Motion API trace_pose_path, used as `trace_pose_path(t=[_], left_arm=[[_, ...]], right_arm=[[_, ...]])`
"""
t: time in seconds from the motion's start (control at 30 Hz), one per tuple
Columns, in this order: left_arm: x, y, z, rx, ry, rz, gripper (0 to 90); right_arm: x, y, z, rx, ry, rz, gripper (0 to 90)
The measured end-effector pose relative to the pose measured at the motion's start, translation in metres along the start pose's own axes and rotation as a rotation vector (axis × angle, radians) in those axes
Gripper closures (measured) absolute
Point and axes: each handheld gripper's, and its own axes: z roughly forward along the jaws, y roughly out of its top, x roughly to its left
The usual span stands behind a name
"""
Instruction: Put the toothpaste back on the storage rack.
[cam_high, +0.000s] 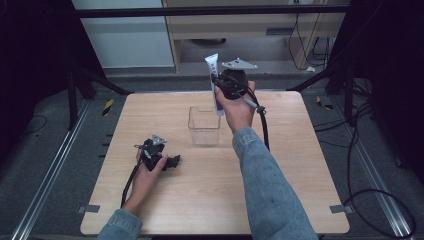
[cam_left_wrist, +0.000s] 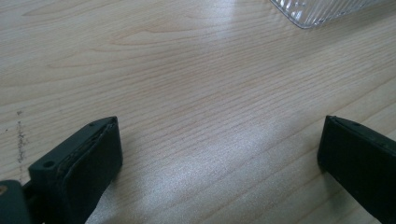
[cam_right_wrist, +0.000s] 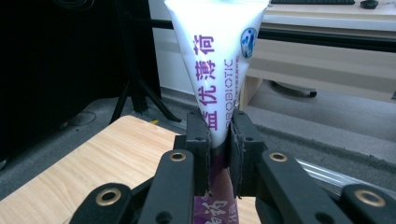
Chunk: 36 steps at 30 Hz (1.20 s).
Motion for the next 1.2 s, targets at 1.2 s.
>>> trace_pose_path(t=[1.2], left_arm=[[0.0,0.0,0.0,0.0,0.0,0.0,0.0]], right_arm=[[0.024,-0.015,0.024,-0.015,0.043,-0.009,79.9]])
